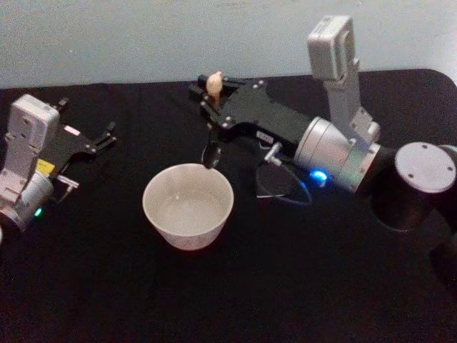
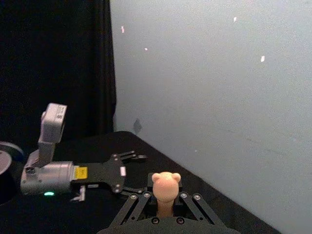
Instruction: Pick up the stirring spoon with one hand, stir inside the cup, then place it back in its original position.
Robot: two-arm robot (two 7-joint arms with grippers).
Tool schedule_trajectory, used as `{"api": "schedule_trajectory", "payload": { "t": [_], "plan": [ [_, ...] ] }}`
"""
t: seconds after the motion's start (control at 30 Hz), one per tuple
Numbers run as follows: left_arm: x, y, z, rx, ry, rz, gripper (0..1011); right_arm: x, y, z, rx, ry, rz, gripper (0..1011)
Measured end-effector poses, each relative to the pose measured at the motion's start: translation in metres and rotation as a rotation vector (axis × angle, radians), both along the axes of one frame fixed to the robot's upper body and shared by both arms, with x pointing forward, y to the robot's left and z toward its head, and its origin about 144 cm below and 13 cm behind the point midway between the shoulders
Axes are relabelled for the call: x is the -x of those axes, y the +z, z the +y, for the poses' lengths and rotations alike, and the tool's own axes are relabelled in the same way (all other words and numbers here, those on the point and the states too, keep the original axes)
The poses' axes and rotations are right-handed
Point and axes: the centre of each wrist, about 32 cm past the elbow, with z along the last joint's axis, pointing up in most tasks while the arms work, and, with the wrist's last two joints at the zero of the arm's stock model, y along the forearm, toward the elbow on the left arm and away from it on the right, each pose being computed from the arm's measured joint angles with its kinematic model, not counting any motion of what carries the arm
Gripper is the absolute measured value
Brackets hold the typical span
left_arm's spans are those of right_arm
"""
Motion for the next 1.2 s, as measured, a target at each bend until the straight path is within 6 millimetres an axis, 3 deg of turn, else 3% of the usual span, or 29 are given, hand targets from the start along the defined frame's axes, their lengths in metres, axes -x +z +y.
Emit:
{"api": "schedule_trajectory", "payload": {
  "t": [1.2],
  "plan": [
    [0.000, 0.000, 0.000, 0.000, 0.000, 0.000, 1001, 0.009, -0.075, 0.014, -0.037, 0.073, -0.022, 164]
  ]
}}
